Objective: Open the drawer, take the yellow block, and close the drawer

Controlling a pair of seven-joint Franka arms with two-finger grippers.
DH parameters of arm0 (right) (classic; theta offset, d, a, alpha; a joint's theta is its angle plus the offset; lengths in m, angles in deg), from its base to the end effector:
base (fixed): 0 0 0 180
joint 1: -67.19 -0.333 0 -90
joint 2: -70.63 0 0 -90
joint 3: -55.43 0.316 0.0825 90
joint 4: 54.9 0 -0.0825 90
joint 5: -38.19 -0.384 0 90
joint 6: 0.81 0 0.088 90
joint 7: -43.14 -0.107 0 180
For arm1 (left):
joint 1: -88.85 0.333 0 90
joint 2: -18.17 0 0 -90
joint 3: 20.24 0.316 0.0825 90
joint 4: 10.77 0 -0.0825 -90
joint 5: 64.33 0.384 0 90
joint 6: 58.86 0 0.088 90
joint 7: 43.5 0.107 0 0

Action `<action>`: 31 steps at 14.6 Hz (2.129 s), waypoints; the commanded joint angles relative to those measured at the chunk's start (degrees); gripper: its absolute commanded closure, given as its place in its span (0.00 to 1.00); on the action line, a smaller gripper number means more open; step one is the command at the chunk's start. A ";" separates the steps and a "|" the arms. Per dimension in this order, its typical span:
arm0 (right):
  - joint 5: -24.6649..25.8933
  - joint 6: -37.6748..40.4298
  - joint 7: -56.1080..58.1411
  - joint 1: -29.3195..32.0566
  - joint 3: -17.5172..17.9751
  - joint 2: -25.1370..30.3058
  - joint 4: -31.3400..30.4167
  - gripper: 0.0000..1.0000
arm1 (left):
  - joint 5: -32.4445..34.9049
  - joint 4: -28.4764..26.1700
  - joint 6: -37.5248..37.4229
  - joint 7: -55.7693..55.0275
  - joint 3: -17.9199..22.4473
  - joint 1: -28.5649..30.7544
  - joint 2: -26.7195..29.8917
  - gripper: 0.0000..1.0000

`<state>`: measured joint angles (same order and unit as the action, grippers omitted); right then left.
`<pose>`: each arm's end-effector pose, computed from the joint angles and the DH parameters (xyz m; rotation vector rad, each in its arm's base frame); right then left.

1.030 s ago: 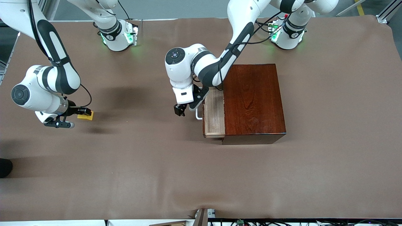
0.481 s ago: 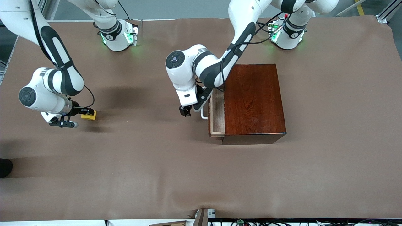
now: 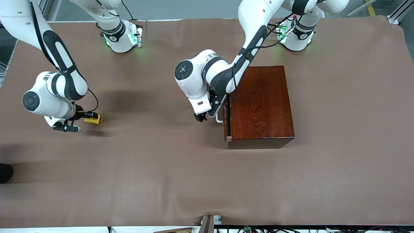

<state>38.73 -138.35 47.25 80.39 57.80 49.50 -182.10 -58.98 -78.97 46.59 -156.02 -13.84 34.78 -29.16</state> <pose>0.5198 -0.0989 0.1931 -3.0898 0.1718 0.2873 0.4866 -0.5557 0.2781 -2.5257 -1.4976 -0.2074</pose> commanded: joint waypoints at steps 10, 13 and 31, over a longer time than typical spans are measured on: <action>0.87 13.24 0.64 -2.38 2.73 6.43 9.24 0.00 | 0.89 -2.03 -6.04 -0.07 -0.16 0.98 2.24 0.00; 0.69 20.09 0.63 -3.09 2.73 7.15 14.86 0.00 | 0.72 -1.24 -4.64 -0.07 -0.60 0.98 3.03 0.00; -4.40 55.43 -0.24 -7.31 3.25 13.82 42.38 0.00 | 0.72 -8.60 -2.00 37.34 -0.60 12.84 28.23 0.00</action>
<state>36.46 -86.23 47.73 73.10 61.06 62.88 -142.71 -58.86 -81.57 44.75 -124.18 -13.67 45.33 -7.03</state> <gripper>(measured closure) 0.000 0.000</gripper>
